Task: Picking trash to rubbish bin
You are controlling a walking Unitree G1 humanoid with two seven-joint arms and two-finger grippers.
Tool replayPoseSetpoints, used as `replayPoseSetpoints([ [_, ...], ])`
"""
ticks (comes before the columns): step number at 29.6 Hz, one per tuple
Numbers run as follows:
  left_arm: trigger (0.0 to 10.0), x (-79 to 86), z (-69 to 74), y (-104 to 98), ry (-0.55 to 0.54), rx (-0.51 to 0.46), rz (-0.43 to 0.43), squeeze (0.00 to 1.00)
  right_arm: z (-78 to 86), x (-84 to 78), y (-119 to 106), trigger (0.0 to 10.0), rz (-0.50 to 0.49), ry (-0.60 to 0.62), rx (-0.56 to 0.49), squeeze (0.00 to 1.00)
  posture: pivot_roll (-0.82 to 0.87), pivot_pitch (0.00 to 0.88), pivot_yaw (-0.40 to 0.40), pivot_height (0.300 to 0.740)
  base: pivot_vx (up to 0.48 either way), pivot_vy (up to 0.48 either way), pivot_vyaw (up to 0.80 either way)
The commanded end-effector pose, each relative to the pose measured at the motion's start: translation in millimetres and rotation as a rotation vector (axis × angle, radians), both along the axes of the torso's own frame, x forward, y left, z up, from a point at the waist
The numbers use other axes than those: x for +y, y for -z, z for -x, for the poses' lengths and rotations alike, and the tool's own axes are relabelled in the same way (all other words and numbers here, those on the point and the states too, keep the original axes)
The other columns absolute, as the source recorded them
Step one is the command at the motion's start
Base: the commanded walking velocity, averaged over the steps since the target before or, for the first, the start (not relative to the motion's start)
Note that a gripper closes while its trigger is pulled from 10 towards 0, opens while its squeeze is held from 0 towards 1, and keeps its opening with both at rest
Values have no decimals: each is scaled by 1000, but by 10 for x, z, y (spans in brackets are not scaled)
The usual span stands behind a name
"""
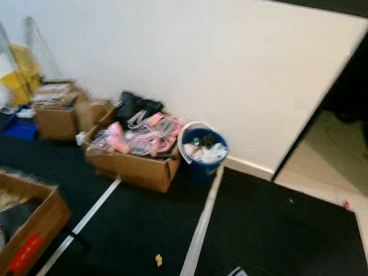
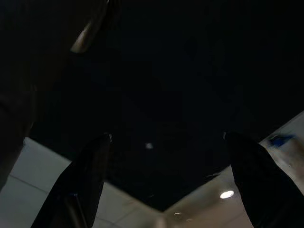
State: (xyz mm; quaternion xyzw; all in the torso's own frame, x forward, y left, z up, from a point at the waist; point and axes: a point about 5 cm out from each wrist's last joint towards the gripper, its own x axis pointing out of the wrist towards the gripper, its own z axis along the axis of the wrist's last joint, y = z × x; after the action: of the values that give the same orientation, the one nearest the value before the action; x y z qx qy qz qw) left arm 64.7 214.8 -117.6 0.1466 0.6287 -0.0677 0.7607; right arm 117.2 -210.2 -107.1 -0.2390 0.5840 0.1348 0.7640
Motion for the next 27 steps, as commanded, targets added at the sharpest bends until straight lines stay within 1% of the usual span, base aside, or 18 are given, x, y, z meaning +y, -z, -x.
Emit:
replayPoseSetpoints([
  [1, 10000, -80, 6, 15, 50, 19, 21, 0, 10, -39, -4, 10000, 7, 38, -9, 0, 64, 0, -4, 740, 0, 0, -700],
  [2, 10000, -72, -33, 7, 73, 15, 18, 0, 2, -45, -7, 10000, 8, 55, -15, 0, 62, 0, -8, 740, 0, 0, -694],
  [3, 10000, -72, -33, 7, 73, 15, 18, 0, 2, -45, -7, 10000, 8, 55, -15, 0, 62, 0, -8, 740, 0, 0, -694],
  [4, 10000, -68, -104, -6, 83, -2, 16, 0, -14, -57, -14, 10000, 8, 66, -23, 0, 66, 0, -19, 740, 0, 0, -694],
  [6, 10000, -68, -355, -60, 85, -80, 10, 0, -64, -101, -38, 10000, 23, 49, -34, 0, 69, 0, -24, 740, 0, 0, -700],
  [8, 10000, -68, -355, -60, 85, -80, 10, 0, -64, -101, -38, 10000, 23, 49, -34, 0, 69, 0, -24, 740, 0, 0, -700],
  [10, 10000, -93, -555, -110, 89, -136, 12, 0, -123, -146, -66, 10000, 31, 52, -49, 0, 63, 0, -24, 740, 0, 0, -703],
  [11, 10000, -93, -555, -110, 89, -136, 12, 0, -123, -146, -66, 10000, 31, 52, -49, 0, 63, 0, -24, 740, 0, 0, -706],
  [13, 10000, -129, -641, -131, 116, -147, 19, 0, -182, -174, -91, 10000, 30, 73, -70, 0, 53, 0, -23, 740, 0, 0, -700],
  [14, 10000, -139, -627, -124, 127, -137, 20, 0, -198, -180, -98, 10000, 30, 87, -78, 0, 46, 4, -21, 740, 0, 0, -700],
  [15, 10000, -150, -579, -108, 139, -118, 22, 0, -196, -187, -99, 10000, 32, 97, -80, 0, 39, 1, -19, 740, 0, 0, -700],
  [16, 10000, -150, -579, -108, 139, -118, 22, 0, -196, -187, -99, 10000, 32, 97, -80, 0, 39, 1, -19, 740, 0, 0, -700],
  [18, 10000, -162, -452, -69, 142, -77, 29, 0, -150, -203, -86, 10000, 36, 126, -75, 0, 32, 0, -11, 740, 0, 0, -700],
  [19, 10000, -162, -452, -69, 142, -77, 29, 0, -150, -203, -86, 10000, 36, 126, -75, 0, 32, 0, -11, 740, 0, 0, -700],
  [20, 10000, -177, -349, -41, 137, -50, 39, 0, -87, -231, -72, 10000, 41, 146, -61, 0, 26, 0, 0, 740, 0, 0, -700],
  [21, 10000, -200, -204, -7, 141, -14, 53, 0, 10, -281, -55, 10000, 50, 179, -42, 0, 21, 2, 5, 740, 0, 0, -700],
  [24, 10000, -196, -128, 7, 172, 10, 49, 0, 51, -322, -54, 10000, 56, 195, -38, 0, 14, 2, 3, 740, 0, 0, -700],
  [27, 10000, -172, -106, 9, 169, 18, 38, 0, 59, -333, -55, 10000, 58, 195, -38, 0, 9, 0, -1, 740, 0, 0, -700],
])
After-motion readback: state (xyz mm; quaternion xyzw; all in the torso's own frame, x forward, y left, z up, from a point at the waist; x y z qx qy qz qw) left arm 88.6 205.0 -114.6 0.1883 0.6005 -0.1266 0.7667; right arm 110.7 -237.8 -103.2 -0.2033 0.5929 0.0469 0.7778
